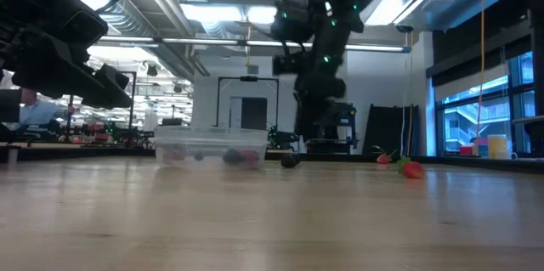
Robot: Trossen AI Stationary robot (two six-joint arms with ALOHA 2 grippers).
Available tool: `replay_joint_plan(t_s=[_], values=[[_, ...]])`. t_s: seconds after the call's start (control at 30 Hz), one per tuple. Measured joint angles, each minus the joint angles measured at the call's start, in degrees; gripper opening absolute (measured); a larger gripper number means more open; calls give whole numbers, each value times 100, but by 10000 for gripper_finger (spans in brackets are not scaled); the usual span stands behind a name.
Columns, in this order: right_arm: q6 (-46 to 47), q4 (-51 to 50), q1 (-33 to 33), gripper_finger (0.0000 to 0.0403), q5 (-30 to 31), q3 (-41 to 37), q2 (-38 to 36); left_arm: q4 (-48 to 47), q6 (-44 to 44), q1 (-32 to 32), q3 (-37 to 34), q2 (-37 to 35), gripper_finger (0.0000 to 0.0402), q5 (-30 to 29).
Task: Pick and placing Produce into tupperware
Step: Adjust the transparent container
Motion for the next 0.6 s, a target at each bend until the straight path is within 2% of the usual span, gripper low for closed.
replay_joint_plan(t_s=[0.07,0.17,0.23,0.3,0.47,0.6], values=[[10,89,-85,165,-15,-182,2,-1,-144,-2,0,0,199,-329],[10,378,-179,165,-11,-403,3,-95,-809,10,0,1,199,-1354],[-15,548,-223,165,-1,-470,4,-365,-1256,62,12,0,199,-1740],[-82,724,-237,165,-4,-494,4,-687,-1582,128,56,2,199,-1728],[-242,863,-249,165,-13,-500,4,-1106,-2135,264,136,2,199,-1215],[-303,947,-251,165,-13,-502,4,-1158,-2251,447,138,2,199,-1551]])
